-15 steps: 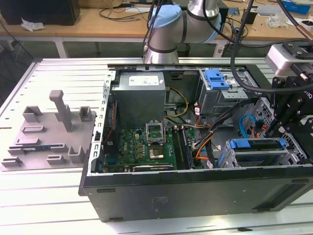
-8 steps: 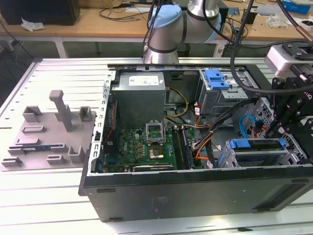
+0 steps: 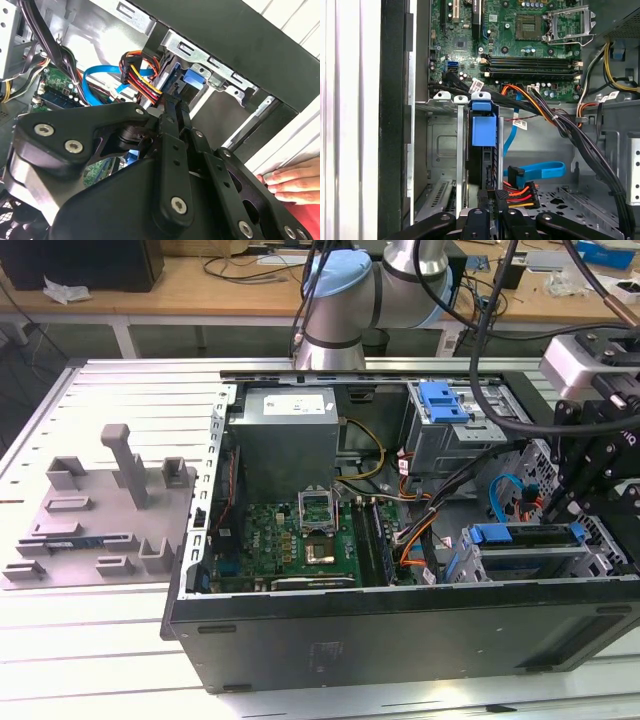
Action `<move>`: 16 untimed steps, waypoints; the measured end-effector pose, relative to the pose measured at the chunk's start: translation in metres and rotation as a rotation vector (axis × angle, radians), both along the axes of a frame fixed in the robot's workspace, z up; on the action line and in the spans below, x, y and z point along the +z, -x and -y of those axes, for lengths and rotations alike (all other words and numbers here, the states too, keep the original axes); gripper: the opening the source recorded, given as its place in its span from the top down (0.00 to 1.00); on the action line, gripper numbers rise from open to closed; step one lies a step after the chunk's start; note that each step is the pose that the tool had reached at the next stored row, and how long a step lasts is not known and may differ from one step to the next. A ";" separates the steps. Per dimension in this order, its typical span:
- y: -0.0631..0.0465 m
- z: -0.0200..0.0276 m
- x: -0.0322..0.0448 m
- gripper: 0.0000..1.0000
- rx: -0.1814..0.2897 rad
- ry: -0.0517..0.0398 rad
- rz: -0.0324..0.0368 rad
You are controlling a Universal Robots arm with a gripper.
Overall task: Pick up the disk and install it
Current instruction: 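Insert the first disk wire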
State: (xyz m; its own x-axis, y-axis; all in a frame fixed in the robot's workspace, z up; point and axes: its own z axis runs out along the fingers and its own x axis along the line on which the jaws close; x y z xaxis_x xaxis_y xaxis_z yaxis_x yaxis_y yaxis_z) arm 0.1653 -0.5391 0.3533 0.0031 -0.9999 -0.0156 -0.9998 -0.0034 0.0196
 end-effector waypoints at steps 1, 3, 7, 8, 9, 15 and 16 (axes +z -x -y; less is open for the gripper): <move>0.000 0.0000 -0.0003 0.84 0.000 0.0000 0.0000; 0.000 0.0000 -0.0006 0.84 0.000 0.0000 0.0000; 0.000 0.0000 -0.0012 0.84 0.000 0.0000 0.0000; 0.000 0.0000 -0.0014 0.84 0.000 0.0000 0.0000; 0.000 0.0000 -0.0017 0.84 0.000 0.0000 0.0000; 0.000 0.0000 -0.0034 0.84 0.000 0.0000 0.0000; 0.000 0.0000 -0.0035 0.84 0.000 -0.0001 0.0000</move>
State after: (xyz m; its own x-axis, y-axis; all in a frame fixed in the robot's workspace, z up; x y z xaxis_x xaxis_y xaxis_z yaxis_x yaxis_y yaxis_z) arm 0.1653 -0.5391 0.3498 0.0031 -0.9999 -0.0157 -0.9998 -0.0034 0.0196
